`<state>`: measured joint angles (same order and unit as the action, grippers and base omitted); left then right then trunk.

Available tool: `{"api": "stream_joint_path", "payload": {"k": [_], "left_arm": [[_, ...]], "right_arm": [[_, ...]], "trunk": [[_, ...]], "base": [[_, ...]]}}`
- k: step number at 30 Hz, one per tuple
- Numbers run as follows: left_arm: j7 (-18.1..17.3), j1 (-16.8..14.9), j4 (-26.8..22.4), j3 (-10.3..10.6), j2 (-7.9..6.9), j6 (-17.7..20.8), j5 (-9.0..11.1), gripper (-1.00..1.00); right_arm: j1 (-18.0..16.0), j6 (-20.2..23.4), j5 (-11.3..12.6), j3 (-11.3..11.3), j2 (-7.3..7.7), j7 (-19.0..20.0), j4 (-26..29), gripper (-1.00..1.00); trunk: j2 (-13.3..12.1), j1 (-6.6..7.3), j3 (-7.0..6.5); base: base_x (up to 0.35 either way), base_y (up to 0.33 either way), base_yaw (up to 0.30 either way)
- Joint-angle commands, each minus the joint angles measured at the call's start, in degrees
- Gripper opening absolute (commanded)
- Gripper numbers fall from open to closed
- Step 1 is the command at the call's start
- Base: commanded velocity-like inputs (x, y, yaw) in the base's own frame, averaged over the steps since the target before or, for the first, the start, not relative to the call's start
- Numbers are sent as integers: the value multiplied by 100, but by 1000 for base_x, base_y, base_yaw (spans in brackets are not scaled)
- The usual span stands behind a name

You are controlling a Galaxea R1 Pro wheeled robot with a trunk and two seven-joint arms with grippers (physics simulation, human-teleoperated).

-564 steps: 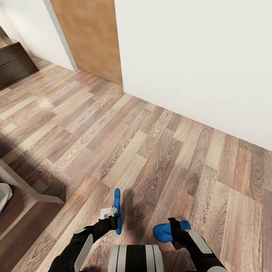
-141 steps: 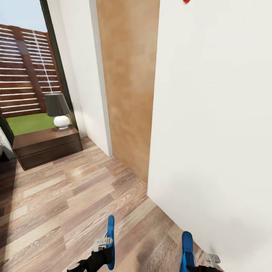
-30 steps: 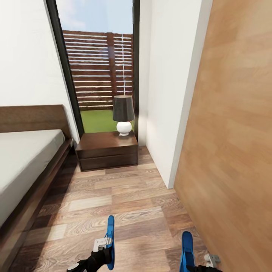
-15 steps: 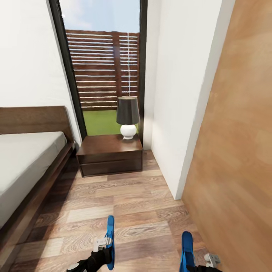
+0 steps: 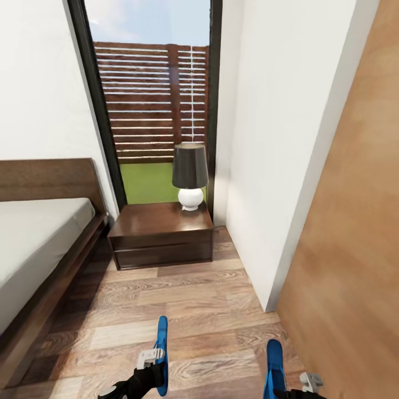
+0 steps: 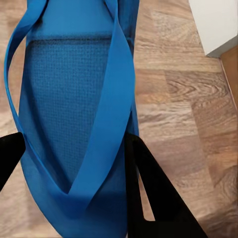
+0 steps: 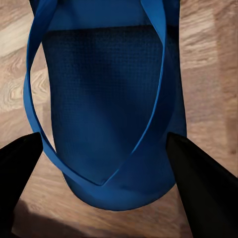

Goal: In the bedroom, move the book from the bed onto either nightstand, and place the two sandals side by side next to the bed.

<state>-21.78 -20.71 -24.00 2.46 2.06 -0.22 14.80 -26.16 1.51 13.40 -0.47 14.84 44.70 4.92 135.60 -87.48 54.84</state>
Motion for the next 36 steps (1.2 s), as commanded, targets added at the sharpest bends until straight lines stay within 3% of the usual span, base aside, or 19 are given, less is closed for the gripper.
{"api": "stream_joint_path", "payload": {"k": [1,36], "left_arm": [[7,-3,1,27,-3,-6,40,-100],[7,-3,1,24,-6,-11,40,-100]], "right_arm": [[-3,16,32,3,2,19,0,-100],[-3,16,31,3,2,13,-3,-100]], "trunk": [[2,-2,5],[2,-2,5]], "base": [[328,0,0],[316,-43,18]]}}
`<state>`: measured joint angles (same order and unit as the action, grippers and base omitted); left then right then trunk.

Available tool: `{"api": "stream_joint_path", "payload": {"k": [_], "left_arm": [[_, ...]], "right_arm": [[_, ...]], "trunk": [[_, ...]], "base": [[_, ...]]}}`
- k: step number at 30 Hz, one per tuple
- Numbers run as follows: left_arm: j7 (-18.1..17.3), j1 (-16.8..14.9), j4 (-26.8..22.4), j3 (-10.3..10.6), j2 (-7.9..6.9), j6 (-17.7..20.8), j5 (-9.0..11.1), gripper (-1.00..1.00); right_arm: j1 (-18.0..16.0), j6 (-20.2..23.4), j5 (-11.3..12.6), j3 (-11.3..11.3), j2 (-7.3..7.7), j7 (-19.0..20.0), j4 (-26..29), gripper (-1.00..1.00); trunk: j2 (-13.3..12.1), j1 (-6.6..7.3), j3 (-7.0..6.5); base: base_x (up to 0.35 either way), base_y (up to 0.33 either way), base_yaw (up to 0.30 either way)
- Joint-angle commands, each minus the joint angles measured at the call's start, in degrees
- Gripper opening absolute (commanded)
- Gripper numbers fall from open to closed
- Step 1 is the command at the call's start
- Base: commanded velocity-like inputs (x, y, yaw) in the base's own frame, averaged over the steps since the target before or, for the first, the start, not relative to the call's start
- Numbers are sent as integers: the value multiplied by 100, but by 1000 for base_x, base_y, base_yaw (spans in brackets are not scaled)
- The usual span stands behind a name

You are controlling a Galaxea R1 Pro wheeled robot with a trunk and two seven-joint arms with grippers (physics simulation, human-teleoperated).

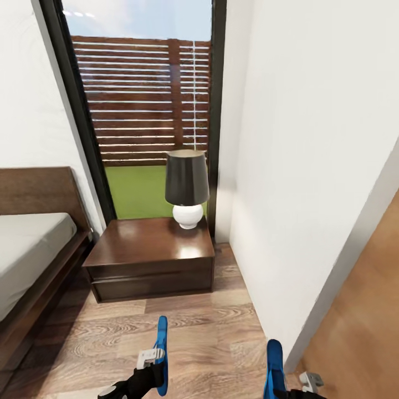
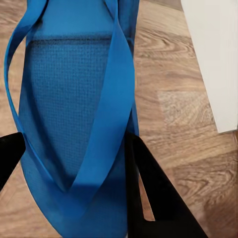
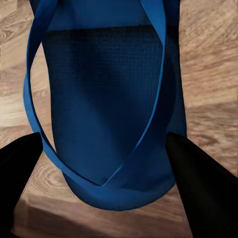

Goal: In the bedroom, move the book from the bed onto either nightstand, and place the two sandals side by side next to the bed.

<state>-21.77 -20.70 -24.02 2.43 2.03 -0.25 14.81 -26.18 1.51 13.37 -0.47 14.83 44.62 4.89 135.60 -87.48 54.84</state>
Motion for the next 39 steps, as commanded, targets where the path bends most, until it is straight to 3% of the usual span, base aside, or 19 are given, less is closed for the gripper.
{"api": "stream_joint_path", "payload": {"k": [1,9,39], "left_arm": [[8,-4,3,27,-2,-7,40,-100],[6,-4,3,29,0,-10,40,-100],[6,-4,3,29,0,-10,39,-100]], "right_arm": [[-1,16,34,3,2,20,2,-100],[-1,16,34,2,2,20,1,-100],[-2,16,34,2,2,20,2,-100]], "trunk": [[2,-2,5],[2,-2,5],[2,-2,5]], "base": [[317,0,231],[221,0,269],[4,-37,278]]}}
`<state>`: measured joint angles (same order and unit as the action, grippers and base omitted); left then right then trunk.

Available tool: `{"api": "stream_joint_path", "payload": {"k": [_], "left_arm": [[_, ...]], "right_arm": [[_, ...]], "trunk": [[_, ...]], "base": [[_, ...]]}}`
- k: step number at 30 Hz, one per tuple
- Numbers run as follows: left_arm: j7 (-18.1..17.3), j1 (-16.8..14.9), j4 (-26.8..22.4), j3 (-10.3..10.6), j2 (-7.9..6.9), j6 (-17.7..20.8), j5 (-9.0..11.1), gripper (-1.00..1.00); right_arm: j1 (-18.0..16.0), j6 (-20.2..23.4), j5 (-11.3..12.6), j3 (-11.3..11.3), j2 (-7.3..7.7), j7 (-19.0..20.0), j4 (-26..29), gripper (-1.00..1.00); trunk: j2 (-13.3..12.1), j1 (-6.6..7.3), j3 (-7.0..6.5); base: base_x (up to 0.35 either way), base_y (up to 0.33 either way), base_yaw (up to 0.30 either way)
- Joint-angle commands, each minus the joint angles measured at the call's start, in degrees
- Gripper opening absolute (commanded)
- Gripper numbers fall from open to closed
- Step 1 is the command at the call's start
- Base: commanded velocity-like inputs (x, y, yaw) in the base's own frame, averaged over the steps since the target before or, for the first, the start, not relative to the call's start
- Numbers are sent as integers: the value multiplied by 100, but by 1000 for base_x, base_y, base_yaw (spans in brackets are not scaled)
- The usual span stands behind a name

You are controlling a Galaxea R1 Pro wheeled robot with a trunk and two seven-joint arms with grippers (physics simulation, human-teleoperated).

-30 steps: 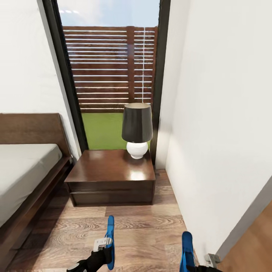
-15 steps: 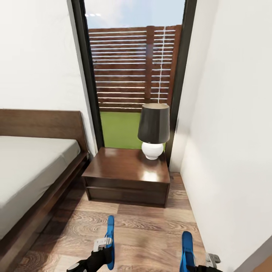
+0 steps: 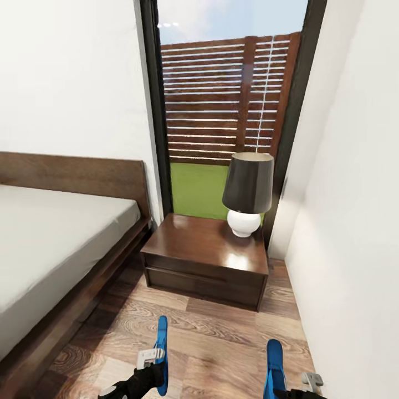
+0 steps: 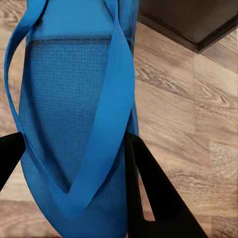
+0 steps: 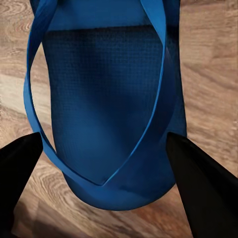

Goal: In the bedroom, move the book from the bed onto either nightstand, and place the two sandals side by side next to the bed.

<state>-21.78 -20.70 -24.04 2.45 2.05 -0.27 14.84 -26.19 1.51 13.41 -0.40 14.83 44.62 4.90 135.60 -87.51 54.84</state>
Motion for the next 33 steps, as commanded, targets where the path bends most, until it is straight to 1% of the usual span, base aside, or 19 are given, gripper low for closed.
{"api": "stream_joint_path", "payload": {"k": [1,33], "left_arm": [[7,-4,5,27,-3,-8,36,-100],[7,-3,5,27,-3,-8,36,-100]], "right_arm": [[0,16,30,-5,2,20,1,-100],[0,16,30,-5,2,19,2,-100]], "trunk": [[2,1,5],[2,1,5]], "base": [[0,-12,278],[0,-1,280]]}}
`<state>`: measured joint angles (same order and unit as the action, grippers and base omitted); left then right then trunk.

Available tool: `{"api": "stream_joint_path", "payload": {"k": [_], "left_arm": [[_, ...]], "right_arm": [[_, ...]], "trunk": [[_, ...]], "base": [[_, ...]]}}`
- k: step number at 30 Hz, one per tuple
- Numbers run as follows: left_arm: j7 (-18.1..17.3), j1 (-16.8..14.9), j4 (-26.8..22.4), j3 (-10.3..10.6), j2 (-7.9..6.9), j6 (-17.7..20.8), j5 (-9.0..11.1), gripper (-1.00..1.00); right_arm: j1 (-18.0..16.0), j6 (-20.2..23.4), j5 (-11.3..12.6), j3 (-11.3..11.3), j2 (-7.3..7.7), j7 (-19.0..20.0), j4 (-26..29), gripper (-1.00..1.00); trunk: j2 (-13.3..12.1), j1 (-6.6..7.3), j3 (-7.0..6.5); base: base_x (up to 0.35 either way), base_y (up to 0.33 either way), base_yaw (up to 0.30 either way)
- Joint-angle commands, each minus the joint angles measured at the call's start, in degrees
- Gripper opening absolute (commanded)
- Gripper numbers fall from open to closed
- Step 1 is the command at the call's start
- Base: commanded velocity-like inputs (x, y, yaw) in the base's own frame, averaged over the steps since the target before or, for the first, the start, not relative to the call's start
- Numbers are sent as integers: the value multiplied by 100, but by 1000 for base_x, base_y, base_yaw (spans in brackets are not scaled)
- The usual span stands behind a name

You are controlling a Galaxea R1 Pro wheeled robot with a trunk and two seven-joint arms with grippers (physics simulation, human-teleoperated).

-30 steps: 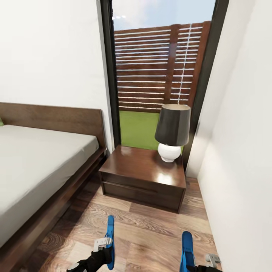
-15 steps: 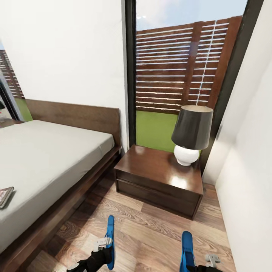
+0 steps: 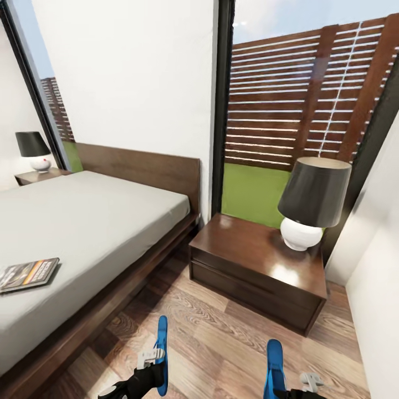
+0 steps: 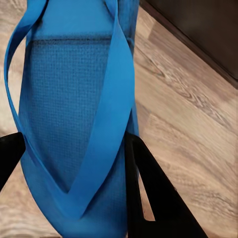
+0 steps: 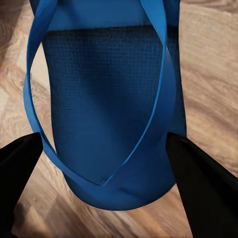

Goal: In the bedroom, move the book from the bed onto either nightstand, and place the two sandals side by side next to the bed.

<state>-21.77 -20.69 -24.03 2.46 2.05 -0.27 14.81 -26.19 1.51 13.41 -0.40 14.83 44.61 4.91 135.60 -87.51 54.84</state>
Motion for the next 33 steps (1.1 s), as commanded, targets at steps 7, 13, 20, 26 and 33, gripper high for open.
{"api": "stream_joint_path", "payload": {"k": [7,13,20,26,33], "left_arm": [[6,-6,4,27,-3,-8,39,-100],[6,-6,4,27,-3,-8,39,-100],[6,-6,4,27,-3,-8,39,-100],[6,-6,4,27,-3,-8,39,-100],[6,-6,4,27,-3,-8,39,-100]], "right_arm": [[-1,17,30,-4,3,18,1,-100],[-1,16,30,-4,3,20,-1,-100],[-1,16,30,-4,3,20,1,-100],[-1,16,30,-4,3,21,1,-100],[-1,16,30,-4,3,20,1,-100]], "trunk": [[2,1,5],[2,1,5],[2,1,5],[2,1,5],[2,1,5]], "base": [[-135,0,282],[-25,0,283],[-1,0,283],[0,0,284],[0,0,284]]}}
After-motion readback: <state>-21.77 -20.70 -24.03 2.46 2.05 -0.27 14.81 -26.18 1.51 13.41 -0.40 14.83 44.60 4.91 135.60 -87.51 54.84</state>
